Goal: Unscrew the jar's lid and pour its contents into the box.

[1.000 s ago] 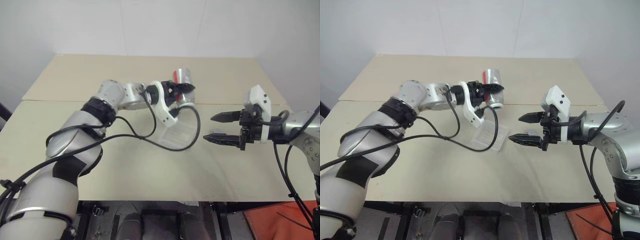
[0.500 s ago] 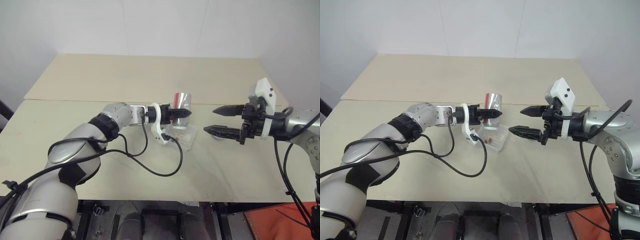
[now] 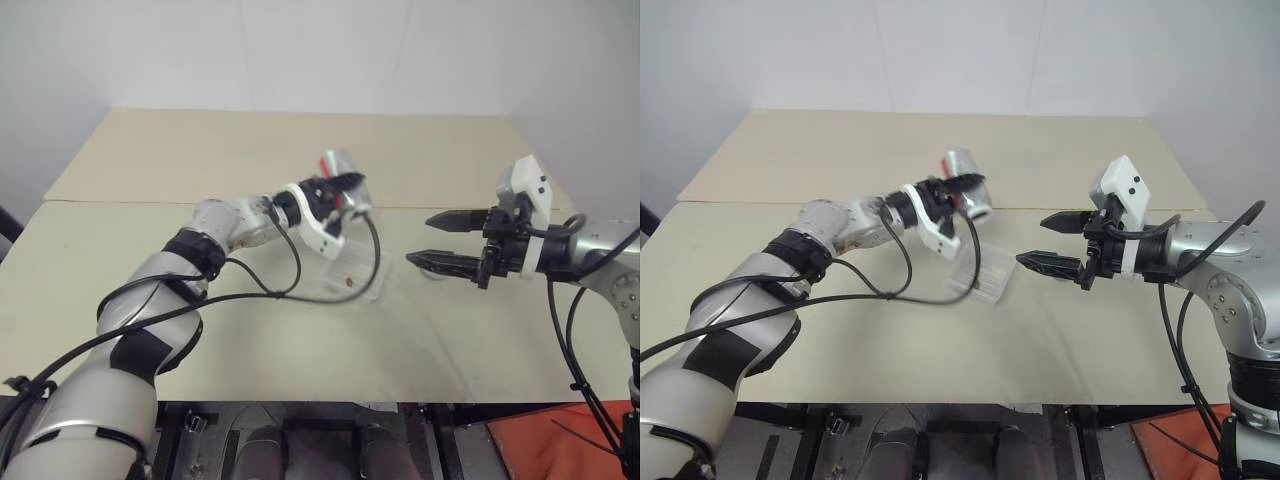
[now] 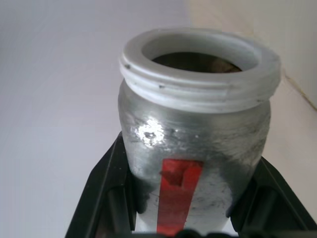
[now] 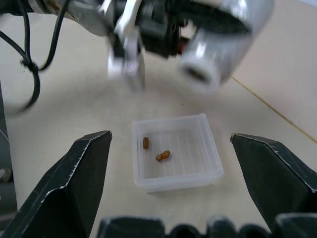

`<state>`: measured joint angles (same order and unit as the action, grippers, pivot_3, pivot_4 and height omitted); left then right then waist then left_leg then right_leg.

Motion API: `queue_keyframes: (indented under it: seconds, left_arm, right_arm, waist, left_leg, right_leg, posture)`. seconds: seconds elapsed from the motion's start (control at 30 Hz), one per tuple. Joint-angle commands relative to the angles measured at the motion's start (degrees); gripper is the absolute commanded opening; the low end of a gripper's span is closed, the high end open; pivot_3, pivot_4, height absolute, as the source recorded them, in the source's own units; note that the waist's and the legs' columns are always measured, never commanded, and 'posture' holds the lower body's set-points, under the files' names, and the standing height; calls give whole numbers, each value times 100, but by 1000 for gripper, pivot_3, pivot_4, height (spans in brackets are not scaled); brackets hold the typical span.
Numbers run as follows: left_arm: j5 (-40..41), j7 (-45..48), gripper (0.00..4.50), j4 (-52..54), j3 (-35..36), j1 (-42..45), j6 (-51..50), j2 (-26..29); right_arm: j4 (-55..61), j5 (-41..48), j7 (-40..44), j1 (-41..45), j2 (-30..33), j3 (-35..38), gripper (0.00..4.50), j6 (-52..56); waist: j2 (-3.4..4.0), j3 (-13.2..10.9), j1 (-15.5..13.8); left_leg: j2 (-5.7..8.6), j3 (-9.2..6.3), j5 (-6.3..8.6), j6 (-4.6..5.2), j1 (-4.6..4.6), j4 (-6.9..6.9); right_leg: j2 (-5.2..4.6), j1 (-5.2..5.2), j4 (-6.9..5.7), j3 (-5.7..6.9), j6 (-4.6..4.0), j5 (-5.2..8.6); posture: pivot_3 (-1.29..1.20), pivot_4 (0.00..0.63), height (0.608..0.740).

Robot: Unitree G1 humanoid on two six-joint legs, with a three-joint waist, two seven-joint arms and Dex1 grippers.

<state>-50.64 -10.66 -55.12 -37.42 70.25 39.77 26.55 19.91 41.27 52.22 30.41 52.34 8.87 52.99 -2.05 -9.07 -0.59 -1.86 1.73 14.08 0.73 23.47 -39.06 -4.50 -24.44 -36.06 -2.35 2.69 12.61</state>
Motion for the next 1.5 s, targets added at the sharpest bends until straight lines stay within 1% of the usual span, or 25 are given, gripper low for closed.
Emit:
queue_keyframes:
  seconds: [0.03,0.13,0.23,0.3,0.4,0.47,0.6,0.73,0.93,1.0,1.03,1.2,1.23,1.3,1.4,1.5]
  left_arm:
    - [1467,1155,1928,164,867,-221,21,-24]
    - [3266,2791,1928,831,1777,-884,-892,-354]
    - [4726,3837,1928,1963,2602,-1489,-2863,-653]
    - [5356,4022,1928,2606,3044,-1768,-4042,-786]
    - [5821,3965,1928,3286,3474,-2167,-5099,-854]
    - [5950,3934,1928,3546,3640,-2417,-5385,-845]
    - [6105,3819,1928,3721,3895,-2876,-5536,-945]
    - [6041,3613,1928,3515,3976,-3151,-5260,-1150]
    - [5975,3449,1928,3146,4033,-3246,-4872,-1353]
    - [5998,3444,2652,3096,4048,-3256,-4887,-1359]
    - [6008,3447,2873,3098,4050,-3278,-4911,-1356]
    - [5990,3459,4355,3251,4047,-3458,-4957,-1301]
    - [5964,3433,4446,3308,4046,-3489,-4954,-1277]
    - [5918,3418,4446,3391,4034,-3544,-4926,-1216]
    - [5628,3514,4446,4058,3820,-4091,-4946,-879]
    - [5511,3572,4446,4633,3731,-4540,-5040,-644]
  right_arm:
    - [-4,-9,31,152,2,29,4480,-161]
    - [-92,-74,96,219,-9,-73,4480,-250]
    - [-157,-241,162,274,-1,-246,4480,-415]
    - [-170,-395,216,279,27,-376,4480,-552]
    - [-192,-482,272,275,25,-424,4480,-620]
    - [-206,-503,294,274,17,-427,4480,-629]
    - [-210,-527,324,265,6,-426,4480,-628]
    - [-214,-540,315,281,-14,-432,4480,-628]
    - [-199,-534,309,300,-8,-416,4480,-617]
    - [-187,-527,301,301,-3,-401,4500,-611]
    - [-179,-524,297,295,-1,-393,4500,-609]
    - [-133,-506,249,260,-18,-358,4500,-602]
    - [-127,-501,240,253,-25,-347,4500,-606]
    - [-111,-496,212,245,-45,-345,4500,-607]
    - [-49,-492,139,153,-55,-297,4500,-584]
    - [9,-469,79,55,-56,-237,4500,-552]
  waist:
    - [0,0,-3]
    - [3,2,-3]
    - [3,2,2]
    - [3,2,22]
    - [3,2,44]
    - [3,2,50]
    - [3,2,47]
    - [3,2,8]
    - [3,2,-9]
    - [3,2,-9]
    - [3,2,-8]
    - [3,2,-1]
    - [3,2,-2]
    - [3,2,-4]
    - [5,3,21]
    - [5,3,27]
  left_leg:
    - [0,0,0,0,0,0]
    - [0,0,0,0,-2,-4]
    - [0,-4,0,0,5,-16]
    - [-3,-4,0,0,5,-18]
    - [-4,-10,0,0,4,-19]
    - [-3,-12,0,0,0,-19]
    - [-2,-11,0,0,-11,-19]
    - [-1,-11,0,0,-11,-19]
    - [2,-10,0,0,-10,-19]
    - [1,-10,0,0,-12,-19]
    - [1,-10,0,0,-12,-19]
    - [1,-10,0,1,-12,-19]
    - [1,-10,0,1,-12,-19]
    - [1,-10,0,1,-11,-19]
    - [1,-11,1,1,-12,-18]
    - [-1,-10,1,1,-13,-15]
  right_leg:
    - [0,0,-1,0,0,0]
    - [-1,7,-8,0,0,0]
    - [-1,6,-13,4,0,-1]
    - [2,6,-13,3,1,-1]
    - [5,6,-11,3,2,-1]
    - [4,10,-12,2,2,-1]
    - [4,18,-7,1,2,-2]
    - [3,19,-2,1,1,-2]
    - [0,19,1,1,1,-3]
    - [0,20,1,1,0,-3]
    - [1,19,1,1,1,-3]
    - [1,19,1,0,1,-3]
    - [1,19,0,0,1,-3]
    - [1,19,0,0,0,-3]
    - [1,19,2,0,0,-3]
    - [1,19,-3,-5,0,-3]
  posture:
    - [0,150,740]
    - [0,150,740]
    - [0,150,740]
    - [0,150,740]
    - [0,150,740]
    - [0,150,740]
    - [0,150,740]
    - [0,150,740]
    - [0,150,740]
    - [0,150,740]
    - [0,150,740]
    - [0,150,740]
    - [0,150,740]
    - [0,150,740]
    - [0,150,740]
    - [0,150,740]
